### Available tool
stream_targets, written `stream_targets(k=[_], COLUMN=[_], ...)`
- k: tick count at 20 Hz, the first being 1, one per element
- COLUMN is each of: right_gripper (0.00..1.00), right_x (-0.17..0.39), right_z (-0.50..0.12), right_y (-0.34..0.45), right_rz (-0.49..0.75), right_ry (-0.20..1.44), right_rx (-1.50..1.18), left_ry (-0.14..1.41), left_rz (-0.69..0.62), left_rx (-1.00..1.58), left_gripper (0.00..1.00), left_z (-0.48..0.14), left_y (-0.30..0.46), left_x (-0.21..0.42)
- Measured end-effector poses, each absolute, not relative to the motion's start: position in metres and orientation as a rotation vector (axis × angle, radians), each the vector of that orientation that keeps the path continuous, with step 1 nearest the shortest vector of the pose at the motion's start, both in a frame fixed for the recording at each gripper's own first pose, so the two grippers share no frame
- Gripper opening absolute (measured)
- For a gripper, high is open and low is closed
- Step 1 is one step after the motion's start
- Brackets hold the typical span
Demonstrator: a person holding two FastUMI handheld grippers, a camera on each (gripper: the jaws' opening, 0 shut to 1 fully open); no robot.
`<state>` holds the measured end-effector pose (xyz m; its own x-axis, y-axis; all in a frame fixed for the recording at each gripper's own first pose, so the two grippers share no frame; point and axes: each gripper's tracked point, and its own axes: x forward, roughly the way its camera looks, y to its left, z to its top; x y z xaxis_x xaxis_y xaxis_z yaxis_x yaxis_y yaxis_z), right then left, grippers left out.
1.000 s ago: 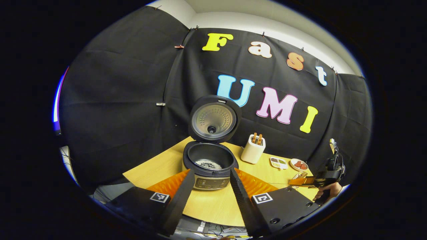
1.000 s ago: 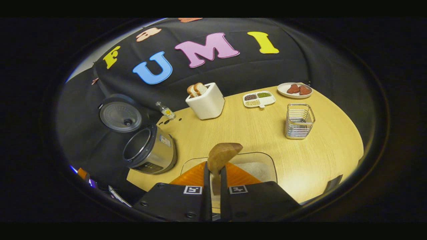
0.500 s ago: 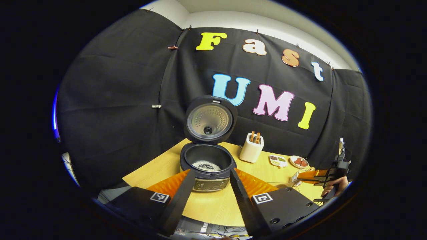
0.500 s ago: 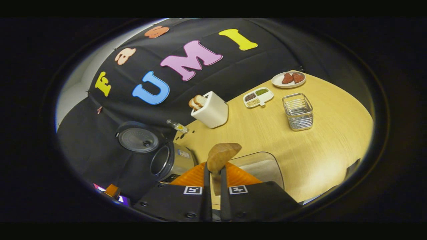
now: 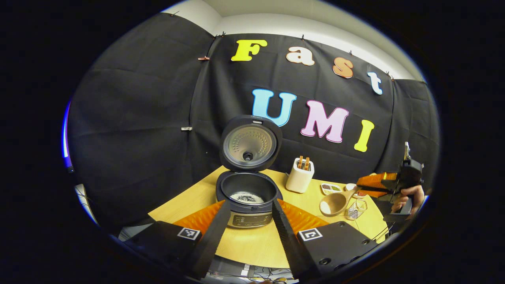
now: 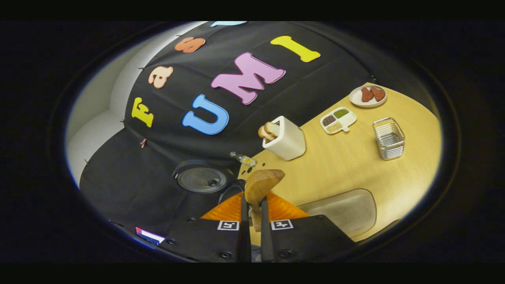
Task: Close the left gripper, press the button to open the rice cooker; take a wooden spoon from the chopstick holder with the right hand, scoop a spoonful of rice and pour it into the rice cooker, then put the wooden spoon back into the chopstick holder.
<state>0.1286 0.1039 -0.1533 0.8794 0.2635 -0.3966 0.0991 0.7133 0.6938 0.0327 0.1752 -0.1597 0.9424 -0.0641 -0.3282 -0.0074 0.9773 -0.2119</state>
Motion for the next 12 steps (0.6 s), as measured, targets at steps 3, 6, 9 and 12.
stream_targets(k=[3,6,9,12], right_gripper=[0.14,0.14,0.12,0.14], right_x=[0.158,0.178,0.203,0.230], right_z=[-0.140,-0.136,-0.148,-0.166], right_y=[0.144,0.186,0.223,0.260], right_rz=[0.161,0.211,0.229,0.247], right_ry=[0.488,0.496,0.506,0.515], right_rx=[0.784,0.769,0.717,0.580], left_ry=[0.336,0.335,0.332,0.326], left_rz=[-0.006,0.016,0.030,0.050], left_rx=[-0.209,-0.219,-0.224,-0.225], left_gripper=[0.76,0.76,0.76,0.76], left_z=[-0.158,-0.159,-0.161,-0.161], left_y=[0.189,0.202,0.212,0.225], left_x=[0.027,0.020,0.012,0.008])
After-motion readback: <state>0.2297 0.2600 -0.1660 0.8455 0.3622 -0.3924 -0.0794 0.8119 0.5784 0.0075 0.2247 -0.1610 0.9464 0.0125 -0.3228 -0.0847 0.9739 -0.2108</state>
